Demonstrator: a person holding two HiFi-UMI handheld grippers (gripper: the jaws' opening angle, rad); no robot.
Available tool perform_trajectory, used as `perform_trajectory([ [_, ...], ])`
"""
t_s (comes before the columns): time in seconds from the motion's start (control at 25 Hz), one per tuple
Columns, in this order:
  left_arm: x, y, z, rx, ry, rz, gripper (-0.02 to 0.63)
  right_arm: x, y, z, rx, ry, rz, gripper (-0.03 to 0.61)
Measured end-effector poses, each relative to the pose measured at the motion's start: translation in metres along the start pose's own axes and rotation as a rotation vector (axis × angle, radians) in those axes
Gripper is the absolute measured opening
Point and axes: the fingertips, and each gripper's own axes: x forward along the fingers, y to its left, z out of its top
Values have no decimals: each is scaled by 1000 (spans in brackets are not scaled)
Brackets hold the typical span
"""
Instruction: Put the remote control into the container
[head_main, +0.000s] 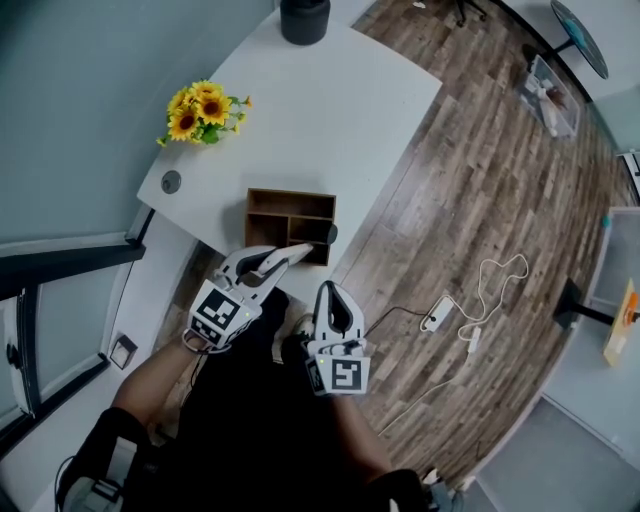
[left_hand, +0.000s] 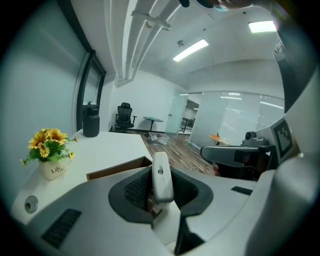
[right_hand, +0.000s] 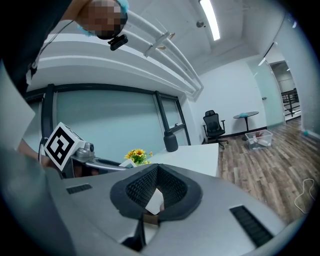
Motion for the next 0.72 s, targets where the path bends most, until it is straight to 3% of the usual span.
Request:
perform_trajectory([
  [0.24,-11,16,-6,37,23,35,95,11,15,-2,45,-56,31,5],
  [0.36,-1,2,-4,36,10,10,95,-1,4,2,37,-51,6,5],
  [0.72,3,-3,-7,88,40,10,95,6,9,5,-2,-6,36,5],
])
